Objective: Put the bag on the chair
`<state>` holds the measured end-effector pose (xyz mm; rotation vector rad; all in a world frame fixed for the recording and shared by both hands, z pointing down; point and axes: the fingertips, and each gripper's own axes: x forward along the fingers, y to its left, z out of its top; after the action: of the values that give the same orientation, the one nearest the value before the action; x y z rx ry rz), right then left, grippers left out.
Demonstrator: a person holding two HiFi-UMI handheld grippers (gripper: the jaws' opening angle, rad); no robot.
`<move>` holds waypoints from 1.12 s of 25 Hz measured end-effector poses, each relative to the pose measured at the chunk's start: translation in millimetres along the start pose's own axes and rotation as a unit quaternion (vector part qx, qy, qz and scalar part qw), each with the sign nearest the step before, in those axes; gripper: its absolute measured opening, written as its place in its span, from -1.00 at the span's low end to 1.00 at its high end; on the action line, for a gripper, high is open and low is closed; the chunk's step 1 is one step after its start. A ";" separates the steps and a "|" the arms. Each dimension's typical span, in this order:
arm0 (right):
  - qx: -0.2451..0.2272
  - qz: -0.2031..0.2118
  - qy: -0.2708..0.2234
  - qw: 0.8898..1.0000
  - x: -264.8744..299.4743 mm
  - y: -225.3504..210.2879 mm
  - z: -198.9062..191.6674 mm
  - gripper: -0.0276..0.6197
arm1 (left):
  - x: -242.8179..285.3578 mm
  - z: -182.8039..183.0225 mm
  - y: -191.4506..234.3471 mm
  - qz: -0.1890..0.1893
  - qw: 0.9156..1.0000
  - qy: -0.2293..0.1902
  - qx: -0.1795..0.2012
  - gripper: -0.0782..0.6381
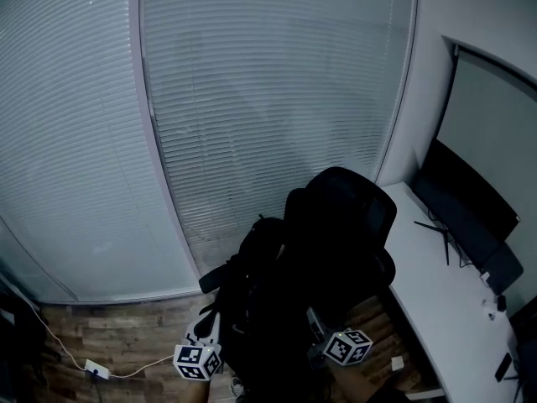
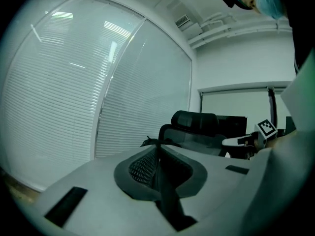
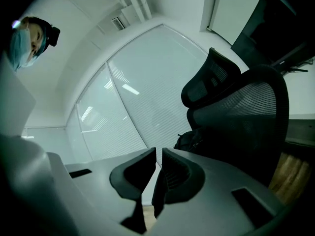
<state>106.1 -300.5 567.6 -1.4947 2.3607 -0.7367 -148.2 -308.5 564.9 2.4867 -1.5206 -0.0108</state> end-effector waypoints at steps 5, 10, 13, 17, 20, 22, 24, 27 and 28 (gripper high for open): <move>-0.010 0.017 0.013 1.000 -25.6 6.5 -1.9 -0.72 | -28.5 -3.6 -21.6 0.011 1.000 -0.010 -0.009 -0.69; -0.010 0.027 0.021 0.999 -53.2 4.5 -3.3 -0.73 | -52.0 -9.1 -44.3 0.025 0.999 -0.020 -0.015 -0.71; -0.011 0.033 0.028 0.999 -65.2 4.1 -5.8 -0.73 | -65.1 -12.7 -54.3 0.037 0.999 -0.024 -0.017 -0.72; -0.012 0.041 0.035 0.998 -81.5 1.2 -7.5 -0.73 | -79.9 -18.2 -72.4 0.046 0.998 -0.030 -0.022 -0.73; -0.013 0.044 0.040 0.998 -92.0 0.9 -10.0 -0.73 | -89.9 -22.5 -85.0 0.048 0.998 -0.032 -0.027 -0.73; -0.013 0.047 0.044 0.998 -97.6 0.8 -12.0 -0.74 | -94.9 -24.1 -93.4 0.048 0.998 -0.032 -0.025 -0.73; -0.013 0.050 0.047 0.998 -101.2 1.3 -14.2 -0.74 | -98.6 -25.0 -100.3 0.047 0.998 -0.031 -0.022 -0.73; -0.010 0.053 0.049 0.997 -106.3 1.9 -17.6 -0.74 | -104.3 -26.7 -108.2 0.049 0.998 -0.033 -0.020 -0.73; -0.008 0.053 0.049 0.997 -108.6 1.1 -18.1 -0.74 | -106.2 -27.3 -110.6 0.051 0.998 -0.034 -0.021 -0.73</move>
<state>144.8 -197.8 576.1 -1.3573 2.5011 -0.7823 -96.9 -161.6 558.1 2.3964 -1.6543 -0.1117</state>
